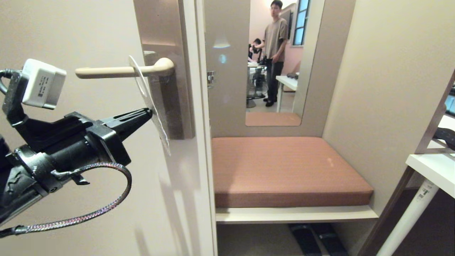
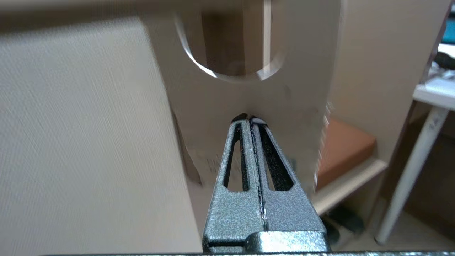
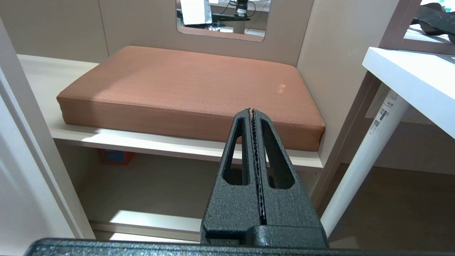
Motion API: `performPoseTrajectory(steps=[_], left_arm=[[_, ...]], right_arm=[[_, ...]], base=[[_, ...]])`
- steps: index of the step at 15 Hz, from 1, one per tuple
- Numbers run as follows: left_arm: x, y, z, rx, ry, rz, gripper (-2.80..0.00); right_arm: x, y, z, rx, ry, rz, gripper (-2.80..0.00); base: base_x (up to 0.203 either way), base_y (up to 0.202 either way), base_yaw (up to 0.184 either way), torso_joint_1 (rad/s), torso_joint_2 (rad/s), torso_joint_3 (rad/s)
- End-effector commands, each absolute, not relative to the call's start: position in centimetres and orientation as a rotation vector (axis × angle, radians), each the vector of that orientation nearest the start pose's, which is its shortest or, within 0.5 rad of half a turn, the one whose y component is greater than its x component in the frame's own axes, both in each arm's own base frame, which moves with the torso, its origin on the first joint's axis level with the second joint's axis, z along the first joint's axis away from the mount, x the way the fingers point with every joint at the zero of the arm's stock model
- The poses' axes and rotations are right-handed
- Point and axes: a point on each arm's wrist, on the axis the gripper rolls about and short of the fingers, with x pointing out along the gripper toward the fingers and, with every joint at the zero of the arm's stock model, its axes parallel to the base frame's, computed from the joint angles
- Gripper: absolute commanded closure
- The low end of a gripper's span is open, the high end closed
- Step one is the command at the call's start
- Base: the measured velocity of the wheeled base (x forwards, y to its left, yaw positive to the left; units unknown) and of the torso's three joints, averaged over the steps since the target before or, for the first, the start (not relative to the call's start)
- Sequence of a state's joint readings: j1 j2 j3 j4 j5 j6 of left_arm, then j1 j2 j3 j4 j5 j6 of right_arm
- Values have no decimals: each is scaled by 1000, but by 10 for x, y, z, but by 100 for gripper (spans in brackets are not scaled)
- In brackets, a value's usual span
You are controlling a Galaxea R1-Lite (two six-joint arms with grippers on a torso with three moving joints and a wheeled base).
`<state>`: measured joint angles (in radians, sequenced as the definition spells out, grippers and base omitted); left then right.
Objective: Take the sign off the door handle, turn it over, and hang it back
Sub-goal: Hang the sign back with the other side facing out
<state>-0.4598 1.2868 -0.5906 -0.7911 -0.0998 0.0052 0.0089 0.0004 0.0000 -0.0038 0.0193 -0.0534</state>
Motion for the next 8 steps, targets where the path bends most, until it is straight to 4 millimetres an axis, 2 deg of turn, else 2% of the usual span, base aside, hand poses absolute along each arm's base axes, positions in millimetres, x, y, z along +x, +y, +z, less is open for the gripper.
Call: performPoseTrajectory(steps=[1,8], left_arm=[[184,-96,241,-11,-93,-571,0],[182,-110,249,-19,-120,-633,0]], right_arm=[[-23,0,76,-54,-5,29,0],[-23,0,76,-54,-5,29,0]], base=[[0,0,0,0,0,0],[0,0,0,0,0,0]])
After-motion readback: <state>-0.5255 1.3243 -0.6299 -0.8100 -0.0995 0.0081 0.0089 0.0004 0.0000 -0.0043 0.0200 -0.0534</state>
